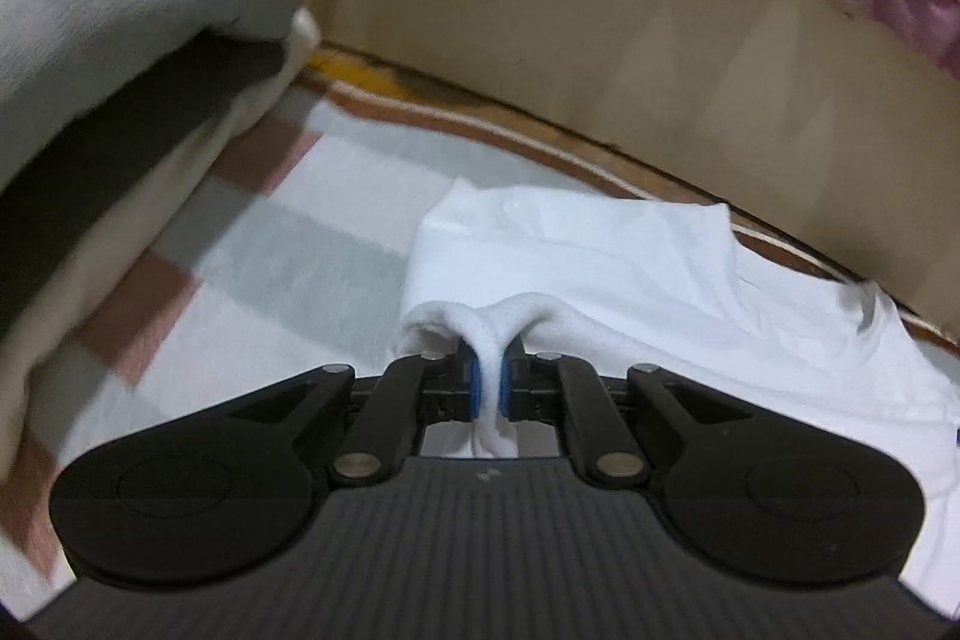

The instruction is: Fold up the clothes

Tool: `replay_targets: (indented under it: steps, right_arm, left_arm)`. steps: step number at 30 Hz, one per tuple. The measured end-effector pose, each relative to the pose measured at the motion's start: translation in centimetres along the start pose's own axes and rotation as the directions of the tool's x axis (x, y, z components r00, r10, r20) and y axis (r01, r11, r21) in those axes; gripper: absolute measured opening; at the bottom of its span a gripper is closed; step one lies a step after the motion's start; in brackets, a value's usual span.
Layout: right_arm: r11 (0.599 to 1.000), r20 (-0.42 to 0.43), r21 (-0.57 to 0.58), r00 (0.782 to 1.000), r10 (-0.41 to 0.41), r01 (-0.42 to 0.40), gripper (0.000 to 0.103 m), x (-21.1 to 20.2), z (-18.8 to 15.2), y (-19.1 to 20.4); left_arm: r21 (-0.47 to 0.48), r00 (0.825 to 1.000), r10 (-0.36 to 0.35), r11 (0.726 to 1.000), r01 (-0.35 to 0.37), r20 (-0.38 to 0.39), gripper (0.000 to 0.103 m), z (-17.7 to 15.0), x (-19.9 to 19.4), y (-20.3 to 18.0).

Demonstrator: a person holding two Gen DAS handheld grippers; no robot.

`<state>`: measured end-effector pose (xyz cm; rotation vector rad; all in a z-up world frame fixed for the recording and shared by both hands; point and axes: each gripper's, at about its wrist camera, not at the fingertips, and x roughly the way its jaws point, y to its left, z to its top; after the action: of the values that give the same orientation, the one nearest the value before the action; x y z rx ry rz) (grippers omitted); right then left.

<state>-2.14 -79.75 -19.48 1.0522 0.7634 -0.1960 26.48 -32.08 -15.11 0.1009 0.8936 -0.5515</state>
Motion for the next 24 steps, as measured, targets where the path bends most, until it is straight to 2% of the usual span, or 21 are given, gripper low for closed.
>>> replay_targets:
  steps: [2, 3, 6, 7, 8, 9, 10, 11, 12, 13, 14, 15, 16, 18, 21, 23, 24]
  right_arm:
    - [1.0, -0.005, 0.006, 1.0, 0.017, -0.017, 0.006, 0.3, 0.2, -0.4]
    - [1.0, -0.007, 0.016, 1.0, 0.026, -0.026, 0.006, 0.4, 0.3, -0.6]
    - [0.998, -0.011, 0.043, 0.999, 0.051, -0.05, 0.006, 0.7, 0.5, -1.1]
    - [0.997, -0.012, 0.051, 0.998, 0.057, -0.057, 0.006, 0.7, 0.5, -1.3]
    - [0.996, -0.013, 0.058, 0.998, 0.064, -0.063, 0.006, 0.7, 0.5, -1.4]
    - [0.997, -0.002, 0.05, 0.998, 0.065, -0.065, 0.007, 0.6, 0.6, -1.1]
    - [0.997, 0.01, 0.041, 0.998, 0.067, -0.068, 0.009, 0.5, 0.6, -0.9]
    - [0.997, 0.021, 0.033, 0.997, 0.069, -0.07, 0.008, 0.4, 0.6, -0.7]
    - [0.997, 0.033, 0.025, 0.997, 0.071, -0.072, 0.008, 0.2, 0.6, -0.5]
    - [0.997, 0.044, 0.017, 0.996, 0.073, -0.074, 0.009, 0.1, 0.6, -0.2]
    - [0.997, 0.056, 0.008, 0.996, 0.075, -0.075, 0.015, 0.0, 0.7, 0.0]
    - [0.997, 0.067, 0.0, 0.995, 0.077, -0.077, 0.017, -0.2, 0.7, 0.2]
    - [0.997, 0.078, -0.008, 0.994, 0.079, -0.079, 0.019, -0.3, 0.7, 0.5]
    - [0.996, 0.101, -0.025, 0.991, 0.084, -0.081, 0.019, -0.5, 0.8, 0.9]
    - [0.995, 0.135, -0.05, 0.987, 0.091, -0.085, 0.022, -0.9, 0.8, 1.6]
    - [0.994, 0.157, -0.067, 0.983, 0.097, -0.087, 0.041, -1.2, 0.9, 2.1]
    - [0.993, 0.168, -0.076, 0.981, 0.099, -0.088, 0.044, -1.3, 0.9, 2.3]
  left_arm:
    - [0.082, 1.0, 0.008, 0.997, -0.009, 0.014, 0.006, 0.2, -0.4, -0.7]
    - [0.075, 1.0, 0.006, 0.997, -0.007, 0.006, 0.006, 0.3, -0.4, -0.7]
    - [-0.057, 0.999, -0.04, 0.998, 0.039, -0.017, 0.008, 1.0, -0.3, 0.8]
    - [-0.145, 0.998, -0.061, 0.988, 0.058, -0.014, 0.008, 1.2, -0.2, 1.9]
    - [-0.257, 0.995, -0.098, 0.962, 0.094, 0.0, 0.008, 1.4, -0.1, 3.3]
    - [-0.394, 0.986, -0.161, 0.905, 0.161, 0.033, 0.013, 1.5, 0.0, 4.9]
    - [-0.533, 0.965, -0.245, 0.805, 0.259, 0.098, 0.017, 1.2, 0.1, 6.5]
    - [-0.629, 0.939, -0.303, 0.702, 0.334, 0.161, 0.024, 0.9, 0.1, 7.7]
    - [-0.634, 0.935, -0.309, 0.691, 0.347, 0.174, 0.024, 0.8, -0.2, 7.5]
    - [-0.623, 0.934, -0.311, 0.699, 0.352, 0.178, 0.024, 0.9, -0.6, 7.1]
    - [-0.546, 0.945, -0.29, 0.773, 0.324, 0.15, 0.025, 1.1, -1.4, 5.9]
    - [-0.466, 0.956, -0.269, 0.836, 0.291, 0.116, 0.027, 1.2, -2.0, 4.7]
    - [-0.389, 0.965, -0.247, 0.883, 0.263, 0.092, 0.028, 1.1, -2.6, 3.6]
    - [-0.242, 0.973, -0.216, 0.943, 0.229, 0.078, 0.035, 0.3, -4.0, 1.4]
    - [-0.087, 0.981, -0.192, 0.977, 0.195, 0.036, 0.047, -1.2, -5.1, -1.1]
    - [-0.028, 0.982, -0.19, 0.981, 0.19, -0.009, 0.049, -2.2, -5.2, -2.4]
    - [-0.027, 0.982, -0.184, 0.983, 0.184, -0.032, 0.05, -2.7, -5.0, -2.8]
